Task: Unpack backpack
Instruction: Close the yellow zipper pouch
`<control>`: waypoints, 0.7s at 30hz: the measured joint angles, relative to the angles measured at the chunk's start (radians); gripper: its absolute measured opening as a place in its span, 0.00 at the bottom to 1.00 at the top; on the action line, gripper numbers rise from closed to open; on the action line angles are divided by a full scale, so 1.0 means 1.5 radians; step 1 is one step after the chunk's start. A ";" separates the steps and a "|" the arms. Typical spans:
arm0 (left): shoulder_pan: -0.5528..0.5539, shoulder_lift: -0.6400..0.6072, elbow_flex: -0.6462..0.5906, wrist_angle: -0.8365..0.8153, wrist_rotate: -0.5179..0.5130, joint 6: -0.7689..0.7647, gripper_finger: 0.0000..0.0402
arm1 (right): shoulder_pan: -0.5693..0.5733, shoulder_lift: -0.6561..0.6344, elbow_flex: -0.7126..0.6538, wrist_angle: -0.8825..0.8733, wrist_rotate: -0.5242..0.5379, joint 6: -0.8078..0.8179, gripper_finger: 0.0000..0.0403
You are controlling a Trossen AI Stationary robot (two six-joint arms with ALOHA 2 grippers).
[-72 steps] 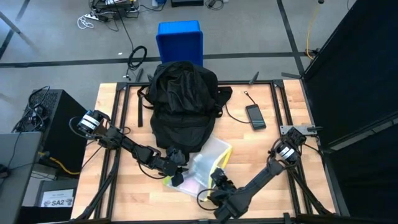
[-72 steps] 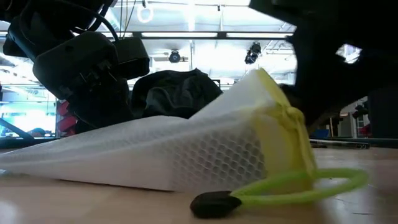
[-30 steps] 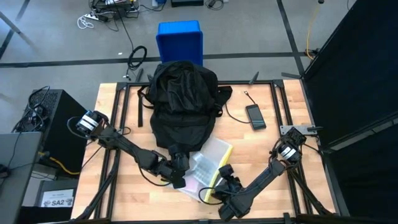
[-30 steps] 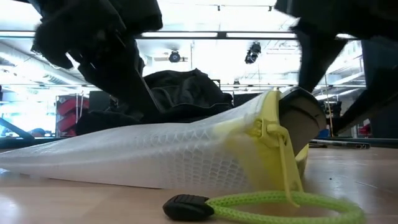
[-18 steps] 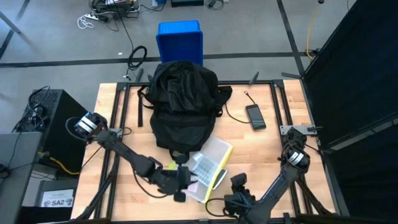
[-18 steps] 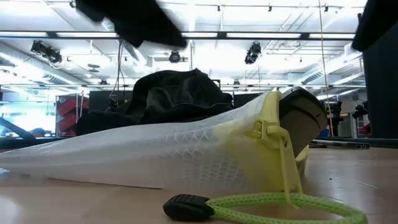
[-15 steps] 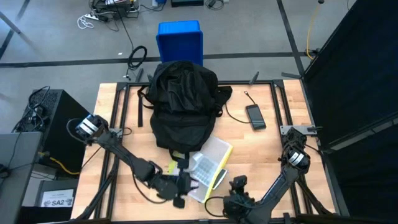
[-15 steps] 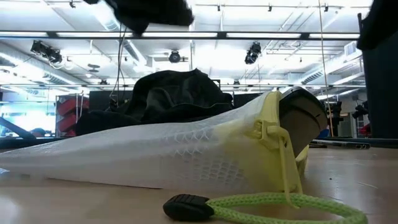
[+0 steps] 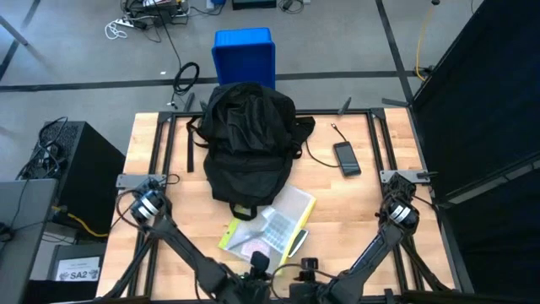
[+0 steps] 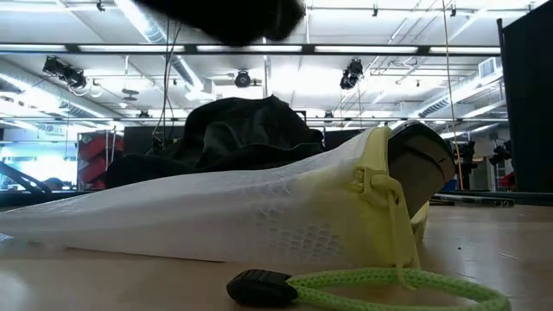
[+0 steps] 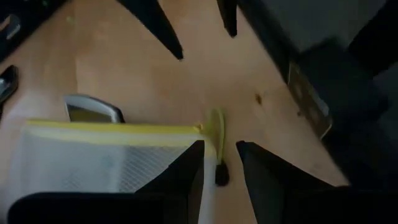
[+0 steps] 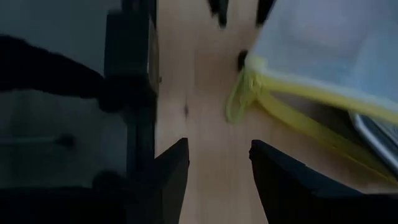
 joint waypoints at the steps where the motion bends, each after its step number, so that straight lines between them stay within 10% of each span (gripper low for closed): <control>1: -0.001 0.006 0.007 -0.015 -0.006 -0.003 0.22 | -0.002 0.000 0.000 0.006 0.000 0.002 0.36; 21: -0.003 0.012 0.012 -0.059 -0.021 -0.053 0.22 | 0.056 -0.030 -0.001 -0.156 0.121 0.145 0.25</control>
